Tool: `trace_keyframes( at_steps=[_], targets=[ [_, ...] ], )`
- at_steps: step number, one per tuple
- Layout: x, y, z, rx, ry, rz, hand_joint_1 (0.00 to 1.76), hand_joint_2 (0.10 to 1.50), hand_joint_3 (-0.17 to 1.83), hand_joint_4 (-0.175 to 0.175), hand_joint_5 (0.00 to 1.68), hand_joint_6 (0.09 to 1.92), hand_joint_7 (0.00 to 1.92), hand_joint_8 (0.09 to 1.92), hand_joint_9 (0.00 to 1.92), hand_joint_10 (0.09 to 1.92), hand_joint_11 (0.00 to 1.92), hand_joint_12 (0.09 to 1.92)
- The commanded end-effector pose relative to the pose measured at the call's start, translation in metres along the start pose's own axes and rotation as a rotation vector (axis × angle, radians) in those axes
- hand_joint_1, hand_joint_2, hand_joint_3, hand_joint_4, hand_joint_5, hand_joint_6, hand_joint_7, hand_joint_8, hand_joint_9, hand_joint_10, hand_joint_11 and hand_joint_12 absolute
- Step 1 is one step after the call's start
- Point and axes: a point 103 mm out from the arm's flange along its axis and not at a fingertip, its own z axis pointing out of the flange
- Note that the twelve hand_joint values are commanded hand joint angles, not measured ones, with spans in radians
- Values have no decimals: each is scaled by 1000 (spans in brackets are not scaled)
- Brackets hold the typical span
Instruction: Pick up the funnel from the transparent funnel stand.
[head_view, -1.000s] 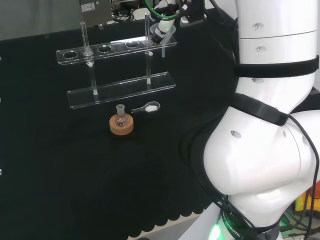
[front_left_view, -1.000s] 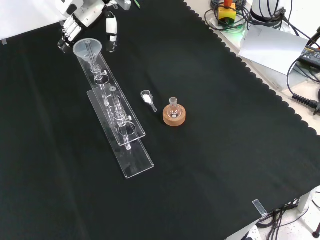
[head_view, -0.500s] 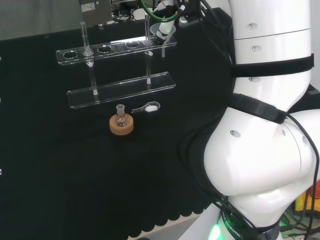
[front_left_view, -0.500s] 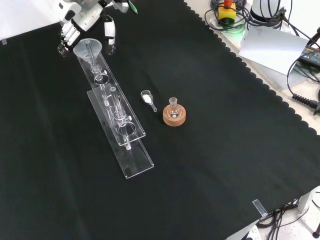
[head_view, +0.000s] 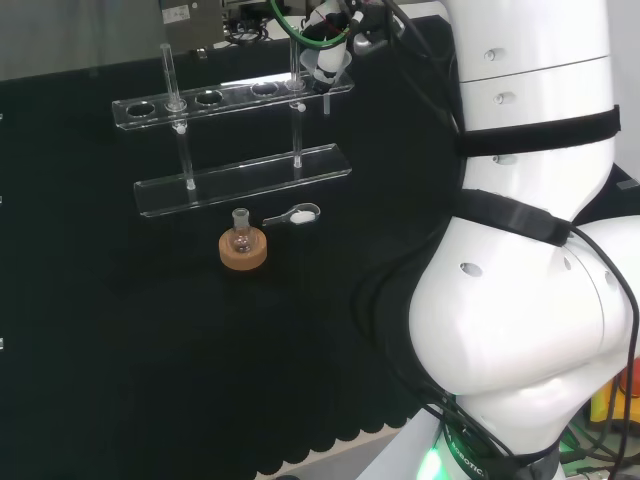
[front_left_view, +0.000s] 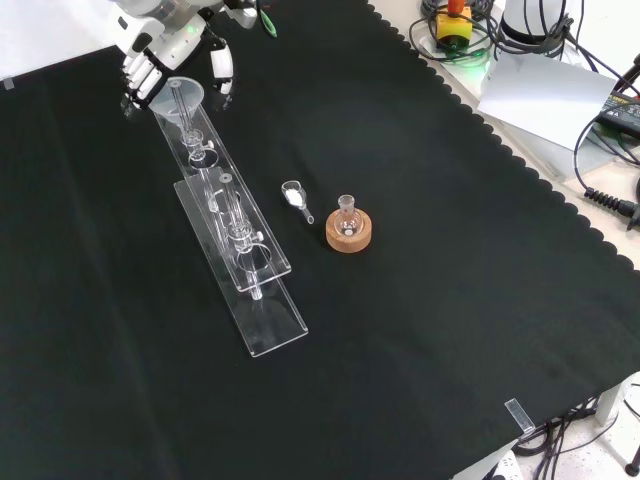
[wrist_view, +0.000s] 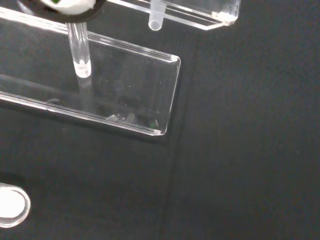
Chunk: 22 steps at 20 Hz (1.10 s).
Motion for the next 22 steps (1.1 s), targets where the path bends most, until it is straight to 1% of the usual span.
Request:
trace_keyframes(
  at_steps=[1, 5, 10, 17, 22],
  targets=[
    [0, -1, -2, 10, -23, 8, 764, 687, 466, -9, 166, 87, 0, 433, 201, 791, 202, 1446],
    [0, -3, -4, 5, -37, 13, 765, 685, 488, -7, 188, 87, 0, 484, 218, 781, 199, 1446],
    [0, -2, -2, 13, -53, 16, 768, 686, 514, -5, 229, 87, 0, 554, 268, 760, 199, 1443],
    [0, 1, 0, 16, -75, 17, 778, 689, 540, -5, 264, 87, 0, 616, 386, 699, 211, 1426],
    [-1, 0, -2, -9, -99, 20, 795, 694, 558, -5, 299, 87, 37, 632, 542, 644, 251, 1389]
  ],
)
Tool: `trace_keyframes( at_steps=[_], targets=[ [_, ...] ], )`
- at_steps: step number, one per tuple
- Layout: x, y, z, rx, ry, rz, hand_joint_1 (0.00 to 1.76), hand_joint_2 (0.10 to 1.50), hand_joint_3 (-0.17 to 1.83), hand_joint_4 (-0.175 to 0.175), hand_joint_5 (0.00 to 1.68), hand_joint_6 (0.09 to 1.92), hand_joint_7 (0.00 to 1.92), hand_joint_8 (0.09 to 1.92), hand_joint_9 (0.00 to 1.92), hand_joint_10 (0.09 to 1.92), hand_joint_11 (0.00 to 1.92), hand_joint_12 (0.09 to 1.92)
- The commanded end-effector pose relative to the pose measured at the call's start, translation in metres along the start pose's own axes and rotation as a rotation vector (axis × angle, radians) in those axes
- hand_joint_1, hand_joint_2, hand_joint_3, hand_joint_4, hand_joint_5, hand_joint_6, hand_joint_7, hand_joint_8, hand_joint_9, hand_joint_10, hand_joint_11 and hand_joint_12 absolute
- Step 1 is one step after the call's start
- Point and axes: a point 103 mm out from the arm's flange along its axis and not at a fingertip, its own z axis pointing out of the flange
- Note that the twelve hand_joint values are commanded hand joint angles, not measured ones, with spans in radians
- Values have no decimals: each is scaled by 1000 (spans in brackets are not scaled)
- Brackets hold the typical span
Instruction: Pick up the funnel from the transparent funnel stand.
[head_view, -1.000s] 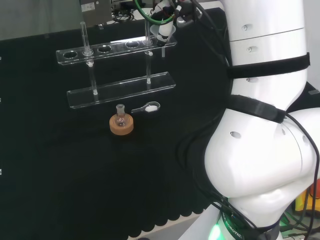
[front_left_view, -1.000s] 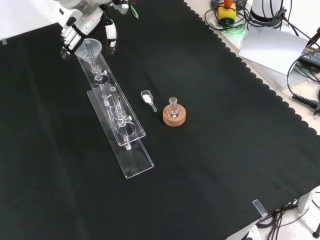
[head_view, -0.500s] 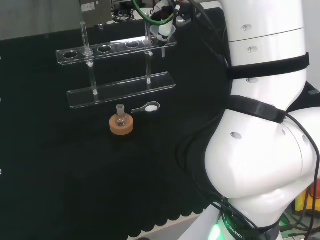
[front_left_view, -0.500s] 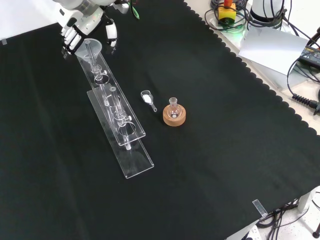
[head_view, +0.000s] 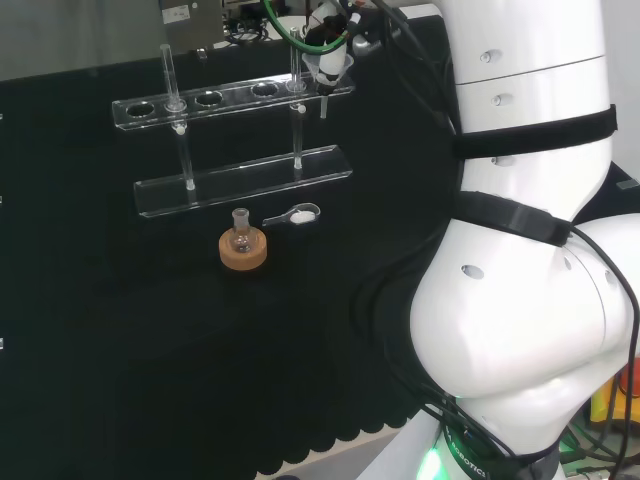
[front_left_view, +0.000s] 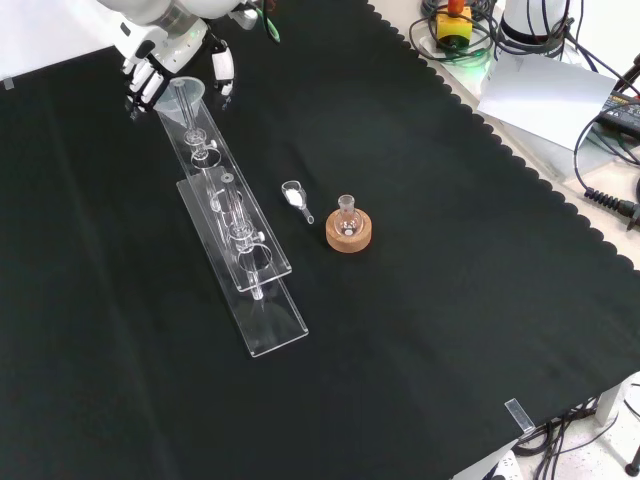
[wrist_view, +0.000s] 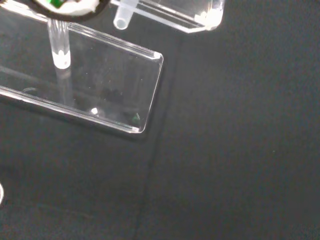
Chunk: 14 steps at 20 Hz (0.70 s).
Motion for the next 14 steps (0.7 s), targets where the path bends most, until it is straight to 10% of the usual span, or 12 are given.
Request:
trace_keyframes(
  at_steps=[1, 14],
  targets=[
    [-1, -2, -3, -30, -22, 5, 800, 696, 561, -5, 316, 87, 50, 632, 570, 637, 259, 1384],
    [-7, -10, -6, 2, 37, -28, 717, 651, 548, -5, 223, 87, 0, 499, 298, 694, 183, 1405]
  ],
)
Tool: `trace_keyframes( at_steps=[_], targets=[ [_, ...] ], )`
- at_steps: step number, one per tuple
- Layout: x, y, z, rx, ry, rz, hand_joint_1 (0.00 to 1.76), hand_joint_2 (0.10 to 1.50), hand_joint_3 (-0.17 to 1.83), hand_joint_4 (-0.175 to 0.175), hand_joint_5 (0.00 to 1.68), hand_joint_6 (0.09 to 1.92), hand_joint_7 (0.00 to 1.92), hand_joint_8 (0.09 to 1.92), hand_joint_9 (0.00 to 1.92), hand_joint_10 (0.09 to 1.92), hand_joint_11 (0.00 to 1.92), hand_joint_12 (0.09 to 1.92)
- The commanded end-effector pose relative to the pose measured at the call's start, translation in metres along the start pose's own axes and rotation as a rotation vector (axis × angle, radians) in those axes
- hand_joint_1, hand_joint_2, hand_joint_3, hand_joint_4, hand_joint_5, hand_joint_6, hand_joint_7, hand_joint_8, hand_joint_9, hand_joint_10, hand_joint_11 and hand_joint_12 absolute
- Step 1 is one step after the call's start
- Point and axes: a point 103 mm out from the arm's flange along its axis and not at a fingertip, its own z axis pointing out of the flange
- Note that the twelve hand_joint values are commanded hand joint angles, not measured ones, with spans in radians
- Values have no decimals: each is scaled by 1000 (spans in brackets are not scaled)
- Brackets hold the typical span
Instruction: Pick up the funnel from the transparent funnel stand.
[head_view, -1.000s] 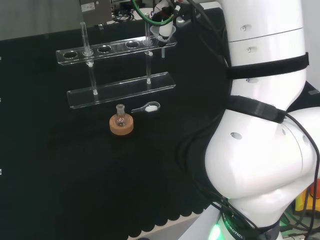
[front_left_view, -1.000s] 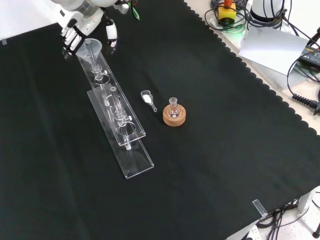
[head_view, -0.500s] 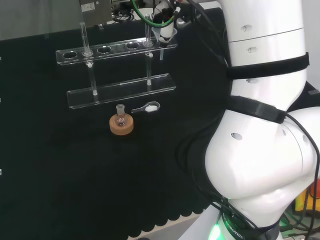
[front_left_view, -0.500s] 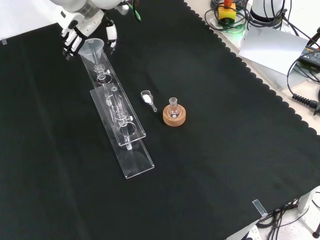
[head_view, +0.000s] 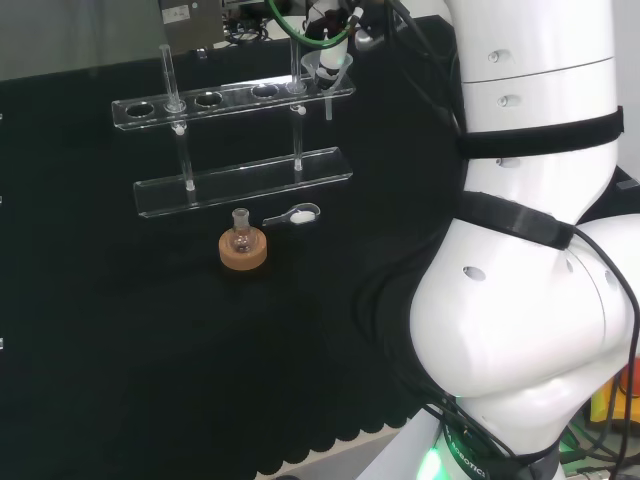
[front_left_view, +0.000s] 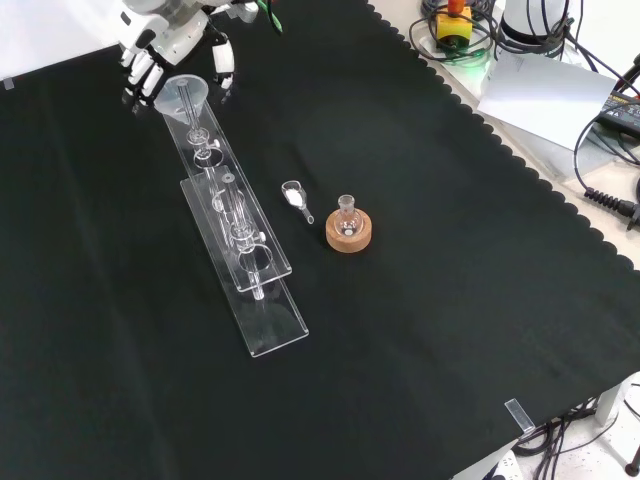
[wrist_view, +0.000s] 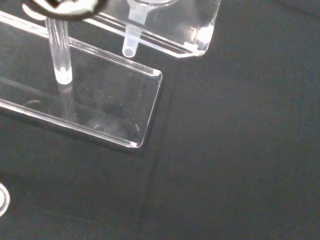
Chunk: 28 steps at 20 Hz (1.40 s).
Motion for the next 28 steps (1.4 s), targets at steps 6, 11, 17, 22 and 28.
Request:
trace_keyframes(
  at_steps=[6, 11, 17, 22, 28],
  targets=[
    [-3, 3, 8, 74, 36, -31, 688, 648, 526, -2, 202, 87, 0, 430, 243, 734, 152, 1415],
    [-5, 2, 8, 47, 10, -36, 701, 665, 514, -4, 268, 87, 41, 579, 435, 661, 196, 1397],
    [-4, -4, 0, -55, -67, -1, 834, 712, 535, 0, 597, 161, 469, 656, 875, 572, 388, 1307],
    [-3, -18, -16, -156, -110, 26, 935, 716, 561, 0, 682, 684, 637, 715, 1069, 588, 522, 1239],
    [-7, -43, -42, -211, -144, 55, 964, 710, 574, -9, 670, 782, 646, 743, 1088, 600, 573, 1214]
  ],
)
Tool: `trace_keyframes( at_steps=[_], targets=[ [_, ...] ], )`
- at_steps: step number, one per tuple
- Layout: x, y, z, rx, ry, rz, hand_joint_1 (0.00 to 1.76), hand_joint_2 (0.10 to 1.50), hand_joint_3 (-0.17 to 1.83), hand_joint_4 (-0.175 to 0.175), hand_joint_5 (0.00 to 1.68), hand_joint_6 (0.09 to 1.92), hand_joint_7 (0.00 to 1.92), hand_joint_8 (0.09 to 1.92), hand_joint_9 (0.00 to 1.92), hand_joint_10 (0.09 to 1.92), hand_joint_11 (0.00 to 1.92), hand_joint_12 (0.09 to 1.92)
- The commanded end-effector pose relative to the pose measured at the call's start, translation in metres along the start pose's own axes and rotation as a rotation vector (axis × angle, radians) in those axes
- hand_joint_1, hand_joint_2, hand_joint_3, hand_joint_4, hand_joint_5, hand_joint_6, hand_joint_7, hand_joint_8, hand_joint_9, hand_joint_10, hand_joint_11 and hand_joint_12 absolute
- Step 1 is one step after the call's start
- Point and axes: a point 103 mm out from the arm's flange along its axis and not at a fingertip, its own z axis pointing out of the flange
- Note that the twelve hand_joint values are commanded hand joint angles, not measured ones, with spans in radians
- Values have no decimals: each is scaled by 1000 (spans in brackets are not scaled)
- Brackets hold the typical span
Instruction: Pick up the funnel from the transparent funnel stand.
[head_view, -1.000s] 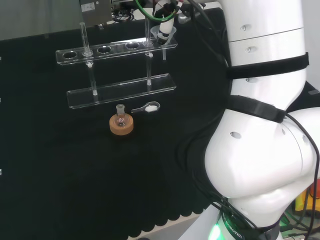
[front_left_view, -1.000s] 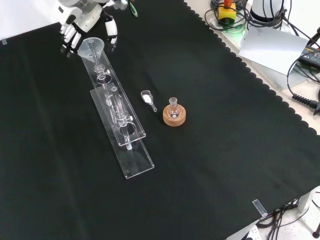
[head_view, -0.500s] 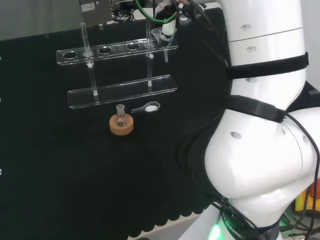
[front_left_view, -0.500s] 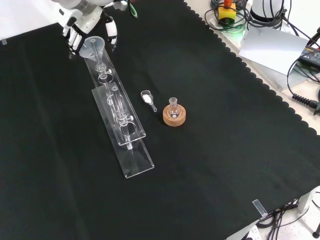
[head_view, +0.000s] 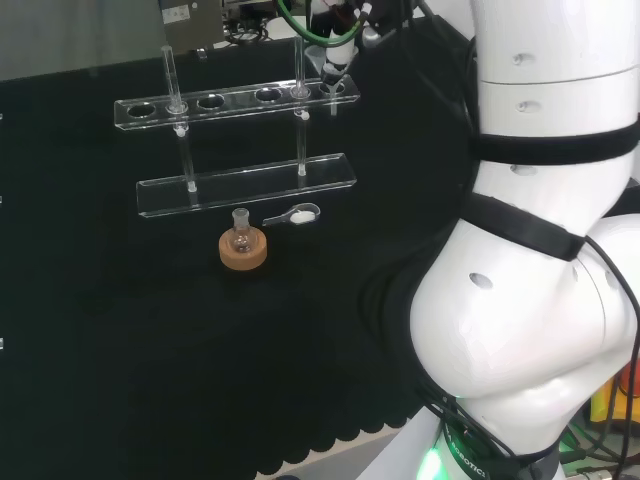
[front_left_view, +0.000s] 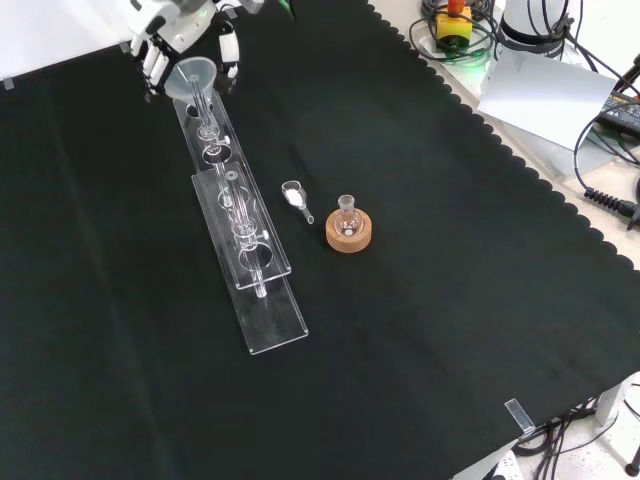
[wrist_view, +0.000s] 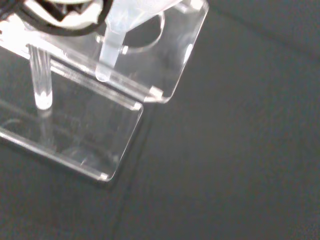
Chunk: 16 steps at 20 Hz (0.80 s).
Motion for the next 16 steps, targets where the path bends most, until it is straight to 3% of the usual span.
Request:
trace_keyframes(
  at_steps=[1, 9, 16],
  targets=[
    [-4, -24, -35, -111, -67, 48, 967, 710, 574, -10, 670, 786, 644, 744, 1089, 601, 577, 1213],
    [-1, -60, -48, -126, -63, 82, 973, 705, 584, -13, 664, 808, 633, 753, 1089, 604, 595, 1198],
    [19, -102, -53, -149, -75, 110, 974, 704, 590, -15, 661, 816, 631, 757, 1089, 605, 602, 1194]
  ],
)
